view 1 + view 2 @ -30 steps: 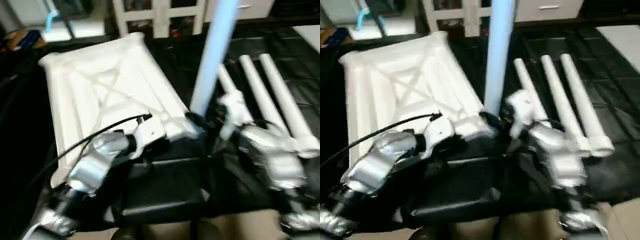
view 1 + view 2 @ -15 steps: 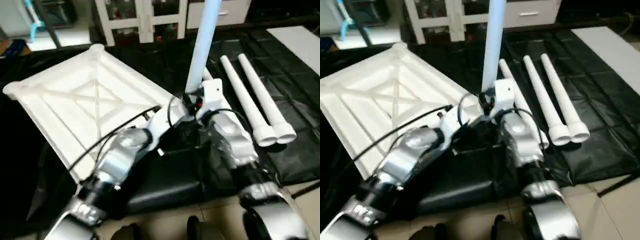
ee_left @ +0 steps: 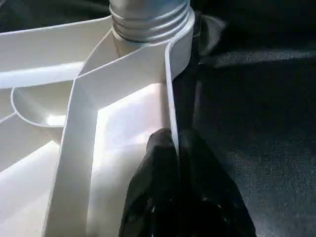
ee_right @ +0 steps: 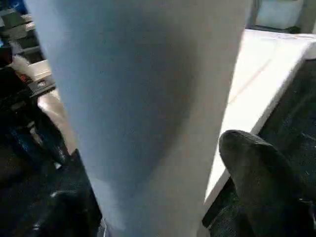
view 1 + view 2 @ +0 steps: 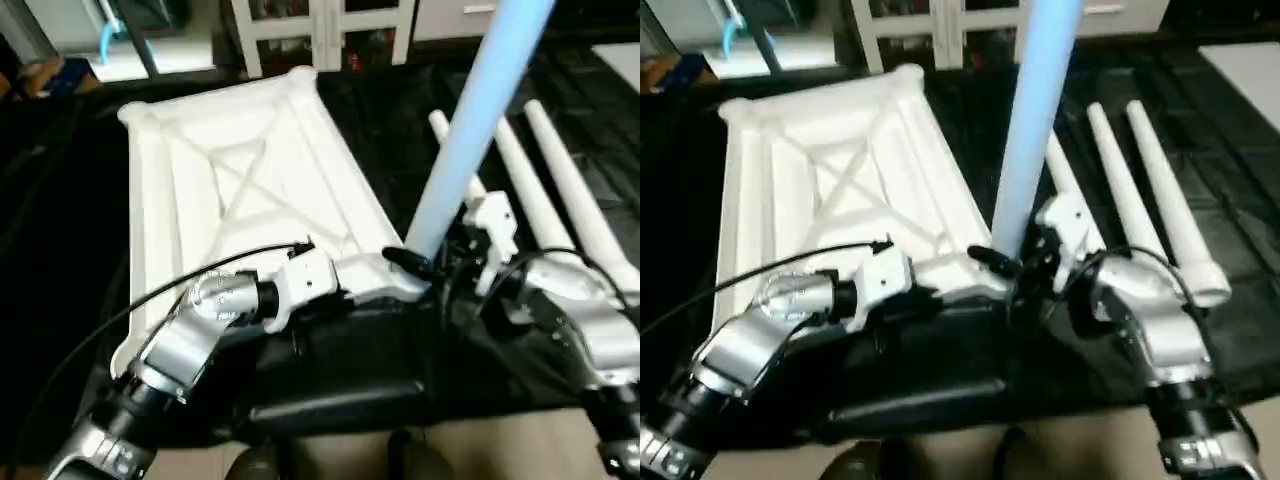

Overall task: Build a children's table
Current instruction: Rotate leg to tighten

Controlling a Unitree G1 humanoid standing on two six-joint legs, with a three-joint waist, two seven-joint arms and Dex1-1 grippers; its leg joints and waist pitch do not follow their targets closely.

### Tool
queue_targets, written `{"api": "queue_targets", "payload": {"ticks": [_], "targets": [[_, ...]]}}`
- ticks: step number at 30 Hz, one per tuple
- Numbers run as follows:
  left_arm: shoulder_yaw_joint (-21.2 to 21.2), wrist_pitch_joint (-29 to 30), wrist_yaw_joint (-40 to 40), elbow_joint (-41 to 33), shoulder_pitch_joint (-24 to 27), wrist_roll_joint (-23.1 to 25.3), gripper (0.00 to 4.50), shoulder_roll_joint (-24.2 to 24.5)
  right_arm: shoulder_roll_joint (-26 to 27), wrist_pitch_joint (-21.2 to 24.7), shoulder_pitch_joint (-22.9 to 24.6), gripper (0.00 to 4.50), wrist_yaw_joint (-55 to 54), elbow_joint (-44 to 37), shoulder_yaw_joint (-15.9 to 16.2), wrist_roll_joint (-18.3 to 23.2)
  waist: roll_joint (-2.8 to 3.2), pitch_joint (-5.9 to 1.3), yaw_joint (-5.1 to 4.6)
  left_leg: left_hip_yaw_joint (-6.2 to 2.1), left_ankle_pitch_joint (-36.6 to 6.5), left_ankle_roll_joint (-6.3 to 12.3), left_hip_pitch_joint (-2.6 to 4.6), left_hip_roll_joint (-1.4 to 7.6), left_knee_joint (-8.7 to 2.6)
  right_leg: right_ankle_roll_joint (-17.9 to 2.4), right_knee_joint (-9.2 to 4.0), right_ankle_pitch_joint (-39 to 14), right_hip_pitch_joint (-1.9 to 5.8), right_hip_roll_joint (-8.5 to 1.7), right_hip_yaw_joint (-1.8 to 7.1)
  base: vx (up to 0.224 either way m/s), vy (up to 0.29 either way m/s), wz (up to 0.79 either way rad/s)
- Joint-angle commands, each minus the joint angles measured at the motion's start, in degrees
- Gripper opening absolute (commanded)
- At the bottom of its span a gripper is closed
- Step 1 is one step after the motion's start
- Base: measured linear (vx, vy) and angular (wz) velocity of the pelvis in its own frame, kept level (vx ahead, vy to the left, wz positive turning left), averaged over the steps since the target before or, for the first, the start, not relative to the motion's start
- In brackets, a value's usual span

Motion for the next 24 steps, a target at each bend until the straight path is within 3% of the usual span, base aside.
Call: {"api": "queue_targets", "payload": {"ticks": [1, 7, 9, 12, 14, 16, 17, 19, 24], "targets": [[-1.0, 0.3, -2.1, 2.7, 2.0, 0.8, 0.0, 2.1, -2.0, 0.0, -0.1, 3.5, -0.7, -0.8, -5.7, 0.9, -1.11, -4.34, -0.12, -0.77, -13.9, 5.26, 1.19, 2.64, -3.65, -11.1, -3.54, -17.8, 1.8, -1.78, 2.3, 0.066, 0.001, 0.11], [-1.3, 0.2, -2.4, 2.7, 1.8, 0.5, 0.0, 1.9, -1.6, 1.7, -0.4, 3.35, 0.7, -0.9, -5.0, 2.5, -1.18, -5.2, -0.24, -0.74, -6.1, 9.44, 0.27, 2.5, -2.62, -13.9, -1.77, -8.5, 2.52, -1.65, 2.62, 0.066, 0.009, 0.04], [-1.3, 0.2, -2.5, 2.5, 1.9, 0.5, 0.0, 2.0, -1.4, 2.5, -0.4, 3.09, 1.2, -1.1, -5.0, 3.0, -1.19, -5.39, -0.24, -0.63, -4.5, 10.5, 0.37, 2.4, -2.31, -14.7, -1.45, -6.0, 2.56, -1.57, 2.63, 0.026, 0.006, 0.0], [-1.4, 0.1, -2.4, 2.2, 2.2, 0.3, 0.0, 2.4, -1.5, 2.9, -0.3, 2.91, 1.1, -1.2, -4.9, 3.3, -1.38, -5.56, -0.16, -0.63, -2.6, 11.91, 0.0, 2.32, -1.97, -14.9, -1.19, -4.6, 2.7, -1.64, 2.61, 0.0, 0.0, 0.0], [-1.4, 0.1, -2.4, 2.2, 2.3, 0.3, 0.0, 2.5, -1.5, 3.1, -0.4, 2.91, 1.2, -1.1, -5.0, 3.3, -1.45, -5.26, -0.17, -0.6, -3.8, 11.77, -0.28, 2.31, -1.96, -14.4, -1.43, -7.3, 2.47, -1.69, 2.55, 0.0, 0.0, 0.0], [-1.5, 0.1, -2.5, 2.1, 2.3, 0.2, 0.0, 2.6, -1.5, 3.4, -0.4, 2.58, 1.2, -1.0, -5.1, 3.3, -1.44, -4.88, -0.22, -0.64, -7.7, 9.9, -0.12, 2.36, -2.32, -12.9, -2.05, -13.6, 2.31, -1.72, 2.54, 0.0, 0.0, 0.0], [-1.5, 0.1, -2.5, 2.1, 2.3, 0.2, 0.0, 2.6, -1.5, 3.4, -0.3, 2.57, 1.2, -1.0, -5.0, 3.4, -1.43, -4.92, -0.22, -0.65, -8.1, 9.48, -0.03, 2.39, -2.36, -12.7, -2.11, -14.3, 2.27, -1.73, 2.57, 0.0, 0.0, 0.0], [-1.5, 0.1, -2.4, 2.0, 2.4, 0.2, 0.0, 2.7, -1.5, 3.6, -0.3, 2.46, 1.1, -1.0, -5.0, 3.5, -1.36, -4.98, -0.26, -0.7, -8.1, 8.75, -0.01, 2.4, -2.4, -12.3, -2.03, -13.8, 2.2, -1.6, 2.63, 0.0, 0.0, 0.0], [-1.9, 0.0, -2.4, 1.9, 2.4, 0.3, 0.0, 2.7, -0.6, 3.8, -0.2, 2.04, -1.1, -0.6, -4.3, 1.8, -1.42, -5.22, -0.26, -0.63, -6.3, 9.56, -0.13, 2.29, -2.14, -13.1, -1.72, -10.6, 2.33, -1.61, 2.69, 0.0, 0.0, 0.0]]}}
